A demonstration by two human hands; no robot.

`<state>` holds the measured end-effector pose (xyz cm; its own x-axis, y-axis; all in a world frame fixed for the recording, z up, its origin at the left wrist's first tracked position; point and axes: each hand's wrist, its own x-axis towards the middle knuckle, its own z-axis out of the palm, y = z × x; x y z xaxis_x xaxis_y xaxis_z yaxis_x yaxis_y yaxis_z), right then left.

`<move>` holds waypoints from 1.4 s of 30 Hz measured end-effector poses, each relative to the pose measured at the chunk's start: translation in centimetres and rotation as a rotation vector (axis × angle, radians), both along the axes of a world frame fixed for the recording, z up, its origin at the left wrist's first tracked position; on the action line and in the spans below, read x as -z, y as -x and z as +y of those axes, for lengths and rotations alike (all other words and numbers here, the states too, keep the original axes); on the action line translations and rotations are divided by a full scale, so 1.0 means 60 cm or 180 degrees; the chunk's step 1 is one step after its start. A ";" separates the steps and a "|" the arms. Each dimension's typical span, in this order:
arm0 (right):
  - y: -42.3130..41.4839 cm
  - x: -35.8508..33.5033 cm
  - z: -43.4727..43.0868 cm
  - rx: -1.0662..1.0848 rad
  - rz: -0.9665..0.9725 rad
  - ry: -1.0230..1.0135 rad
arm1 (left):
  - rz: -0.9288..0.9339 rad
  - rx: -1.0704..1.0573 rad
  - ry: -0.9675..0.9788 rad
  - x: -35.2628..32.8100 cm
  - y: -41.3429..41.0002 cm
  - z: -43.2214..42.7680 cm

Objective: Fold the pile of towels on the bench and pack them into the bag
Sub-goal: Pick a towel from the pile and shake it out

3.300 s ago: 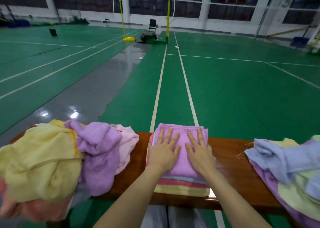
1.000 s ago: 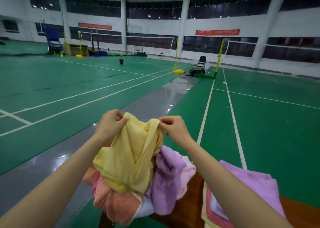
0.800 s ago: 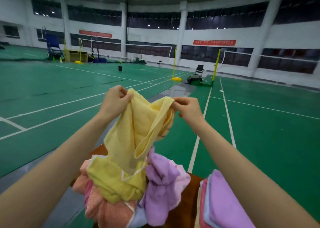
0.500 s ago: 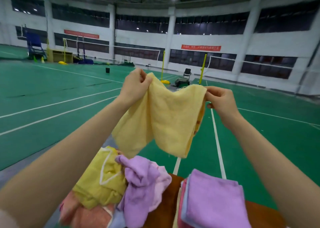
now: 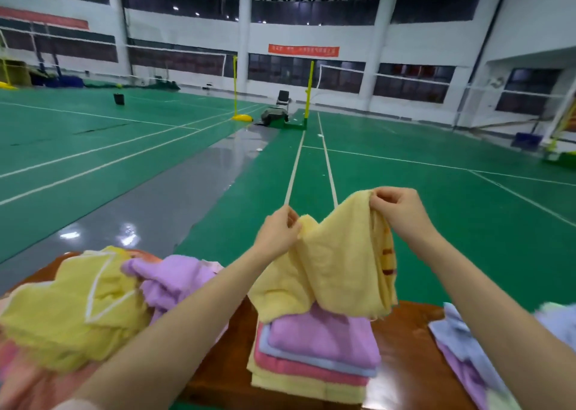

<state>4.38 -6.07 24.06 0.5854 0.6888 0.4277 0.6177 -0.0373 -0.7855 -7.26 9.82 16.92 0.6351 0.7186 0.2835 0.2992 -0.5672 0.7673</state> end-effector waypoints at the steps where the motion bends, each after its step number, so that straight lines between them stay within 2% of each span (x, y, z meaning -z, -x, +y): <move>1: -0.006 0.023 -0.003 0.0027 -0.0022 0.0122 | 0.0078 0.0070 -0.0011 0.017 -0.008 -0.011; 3: -0.011 0.066 -0.005 0.0010 -0.0069 0.0332 | -0.0013 0.0215 -0.0140 0.041 -0.016 -0.037; 6: -0.009 0.115 -0.001 -0.0063 -0.0081 0.0548 | -0.0526 0.0533 -0.0362 0.069 -0.019 -0.081; 8: -0.007 0.136 0.001 -0.0120 -0.0054 0.0616 | -0.0654 0.0716 -0.0044 0.084 -0.014 -0.108; 11: -0.003 0.148 0.007 -0.0162 0.0089 0.0613 | -0.0537 0.0768 0.0521 0.105 -0.014 -0.116; 17: 0.007 0.148 0.013 -0.0281 0.0194 0.0601 | -0.0558 0.0996 0.0759 0.104 -0.018 -0.118; 24: -0.009 0.136 -0.006 -0.0230 0.0200 0.0577 | -0.0588 0.1141 0.0482 0.095 -0.015 -0.120; 28: -0.019 0.135 -0.016 -0.0149 0.0229 0.0625 | -0.0530 0.0419 0.0021 0.100 -0.011 -0.121; 32: -0.026 0.135 -0.022 -0.0081 0.0251 0.0688 | -0.0046 0.0070 -0.0485 0.100 0.001 -0.125; 36: -0.021 0.143 -0.021 -0.0045 0.0160 0.0861 | 0.0594 0.0091 -0.0945 0.102 0.005 -0.129; 40: -0.015 0.150 -0.022 0.0125 0.0255 0.0721 | 0.0395 -0.0141 -0.0981 0.106 0.009 -0.131; 42: -0.014 0.157 -0.021 0.0200 0.0404 0.0657 | 0.0601 -0.0031 -0.0753 0.118 0.007 -0.135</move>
<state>5.25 -7.35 14.62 0.6699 0.7145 0.2020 0.5060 -0.2401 -0.8284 -7.71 1.75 9.86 0.6858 0.6530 0.3213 0.4304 -0.7199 0.5446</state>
